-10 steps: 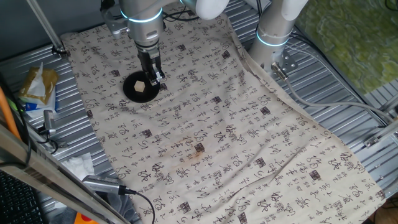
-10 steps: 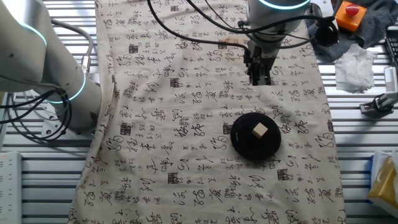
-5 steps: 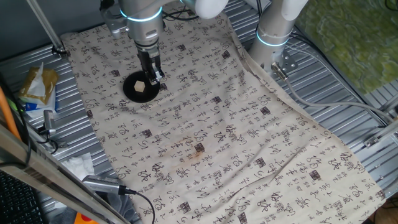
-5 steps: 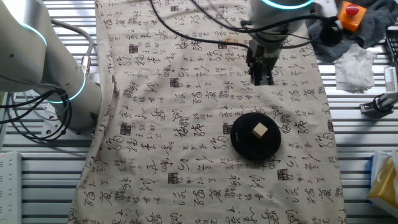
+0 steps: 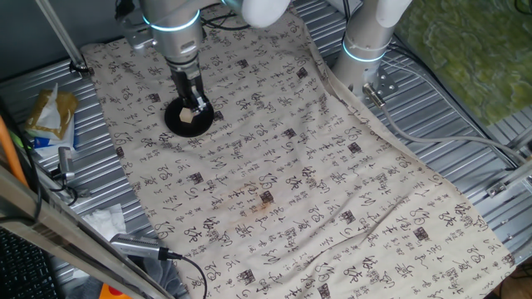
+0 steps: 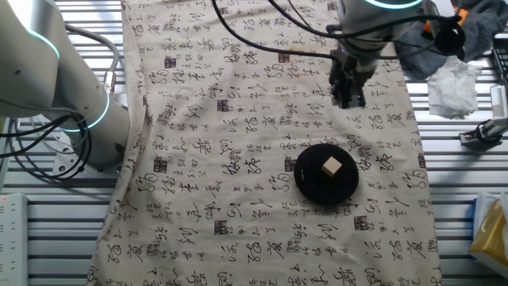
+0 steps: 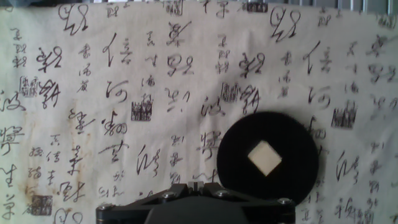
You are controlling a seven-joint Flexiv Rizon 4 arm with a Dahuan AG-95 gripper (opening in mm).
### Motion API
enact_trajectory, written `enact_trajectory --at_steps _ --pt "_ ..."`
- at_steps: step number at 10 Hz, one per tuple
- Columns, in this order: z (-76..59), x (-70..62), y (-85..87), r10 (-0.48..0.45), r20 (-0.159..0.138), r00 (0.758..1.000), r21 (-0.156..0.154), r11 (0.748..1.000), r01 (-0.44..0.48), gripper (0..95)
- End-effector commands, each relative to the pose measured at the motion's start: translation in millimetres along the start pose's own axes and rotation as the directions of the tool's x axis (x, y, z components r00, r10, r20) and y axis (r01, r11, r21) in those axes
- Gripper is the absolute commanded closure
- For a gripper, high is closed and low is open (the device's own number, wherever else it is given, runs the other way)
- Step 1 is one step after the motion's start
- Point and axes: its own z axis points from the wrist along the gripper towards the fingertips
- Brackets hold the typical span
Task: Remove the object from the scale
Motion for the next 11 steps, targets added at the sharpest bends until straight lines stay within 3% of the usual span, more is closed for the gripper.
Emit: enact_trajectory --at_steps 1,4,7,11 --pt "9.9 -8.1 -3.9 -0.053 0.023 0.998 -0.018 0.998 0.054 95.0" --pt "22.6 -17.7 -15.5 -0.088 0.027 0.996 -0.053 0.995 0.089 95.0" --pt "31.3 -22.9 -36.4 -0.149 0.030 0.988 -0.052 0.987 0.151 95.0" --pt "43.4 -25.1 -59.1 -0.163 0.029 0.986 -0.055 0.985 0.164 95.0"
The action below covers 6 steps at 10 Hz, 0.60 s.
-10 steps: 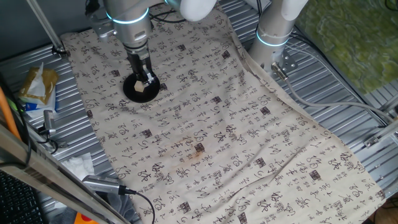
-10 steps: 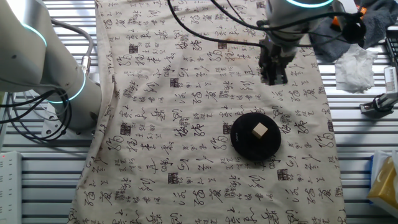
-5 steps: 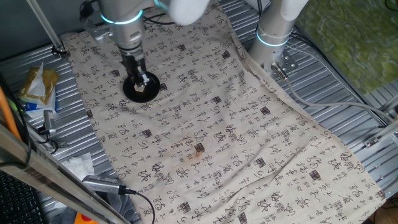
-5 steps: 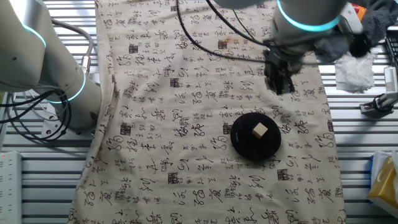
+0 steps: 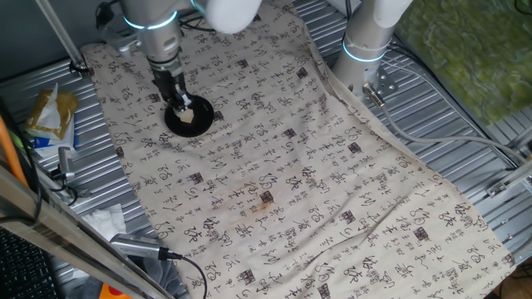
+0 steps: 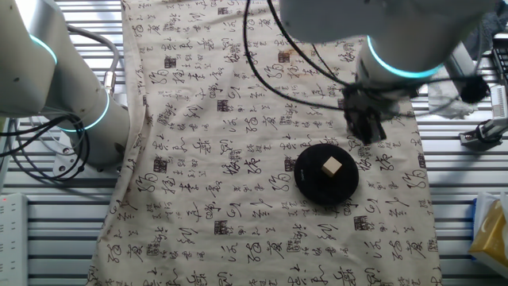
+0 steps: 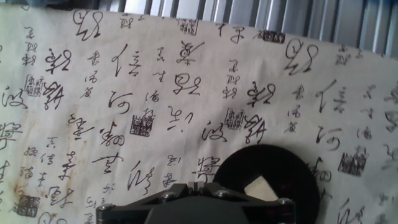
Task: Remove the object from the scale
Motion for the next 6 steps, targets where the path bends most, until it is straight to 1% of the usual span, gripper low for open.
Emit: enact_trajectory --at_steps 1,3,5,6 --pt "3.0 4.5 -7.9 -0.005 0.001 1.000 -0.003 1.000 0.005 95.0" --pt "7.6 6.6 -11.8 -0.018 -0.001 1.000 -0.002 1.000 0.018 95.0" --pt "13.8 5.9 -12.7 -0.030 -0.001 1.000 -0.004 1.000 0.030 95.0" --pt "20.1 5.7 -13.4 -0.023 -0.001 1.000 -0.004 1.000 0.023 95.0"
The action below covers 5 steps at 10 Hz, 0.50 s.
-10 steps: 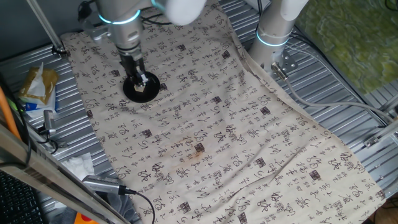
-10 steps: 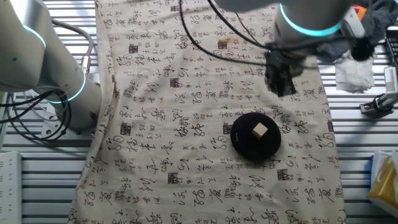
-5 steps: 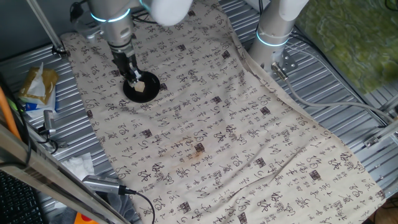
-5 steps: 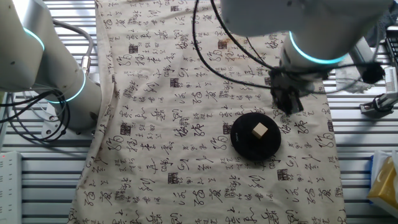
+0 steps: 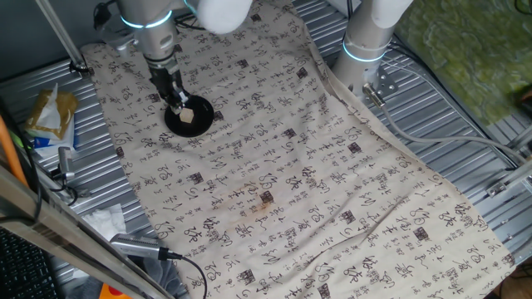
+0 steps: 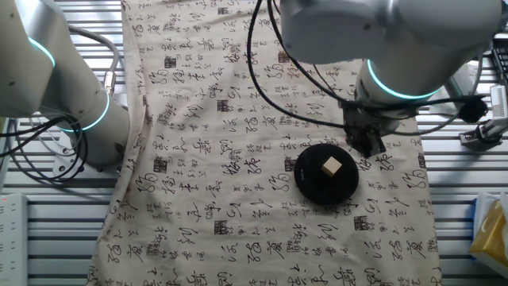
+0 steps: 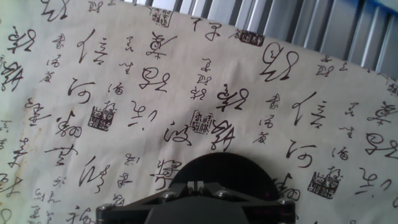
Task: Remove the object from the scale
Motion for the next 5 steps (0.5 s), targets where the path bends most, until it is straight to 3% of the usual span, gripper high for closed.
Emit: enact_trajectory --at_steps 1,5 --pt "8.1 -0.3 -0.5 0.022 -0.001 1.000 0.001 1.000 -0.022 95.0" --pt "15.3 2.2 -3.2 -0.009 -0.006 1.000 0.013 1.000 0.009 95.0"
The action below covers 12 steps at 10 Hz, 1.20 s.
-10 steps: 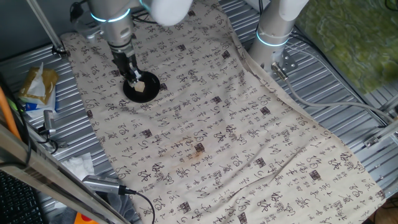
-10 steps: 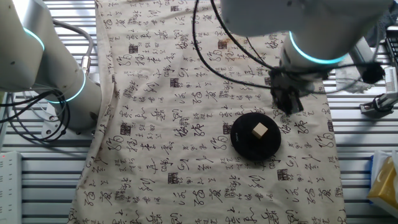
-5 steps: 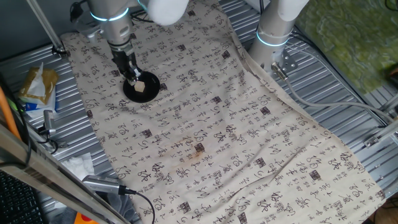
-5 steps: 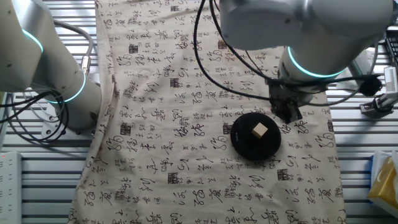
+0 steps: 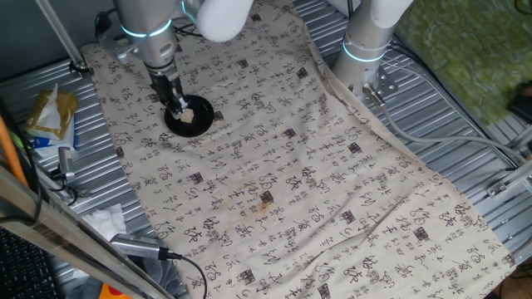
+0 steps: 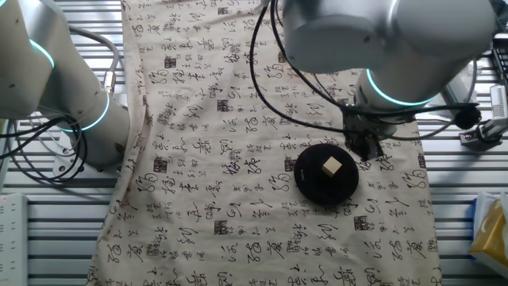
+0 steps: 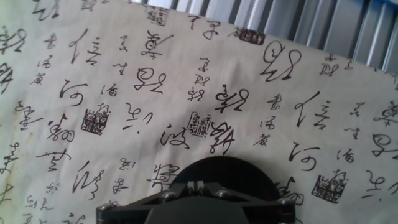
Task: Remove the object from the scale
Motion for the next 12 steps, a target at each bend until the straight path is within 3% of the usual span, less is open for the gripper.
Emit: enact_trajectory --at_steps 1,2,7,8,9,10,11,12 --pt "2.9 5.0 -7.9 -0.040 0.006 0.999 -0.004 0.999 0.040 95.0" --pt "7.4 11.0 -15.0 -0.058 0.009 0.998 -0.003 0.998 0.058 76.0" --pt "15.0 25.2 -27.1 -0.075 0.003 0.997 0.011 0.997 0.075 76.0" --pt "16.4 28.5 -25.4 -0.059 0.005 0.998 0.009 0.998 0.059 57.0" --pt "18.3 31.9 -23.0 -0.050 0.009 0.999 0.003 0.999 0.050 57.0" --pt "20.2 34.1 -20.7 -0.047 0.016 0.999 0.000 0.999 0.047 38.0" --pt "21.9 34.9 -18.6 -0.055 0.033 0.998 -0.004 0.998 0.055 38.0" --pt "23.0 34.4 -17.3 -0.072 0.051 0.996 -0.002 0.997 0.073 19.0"
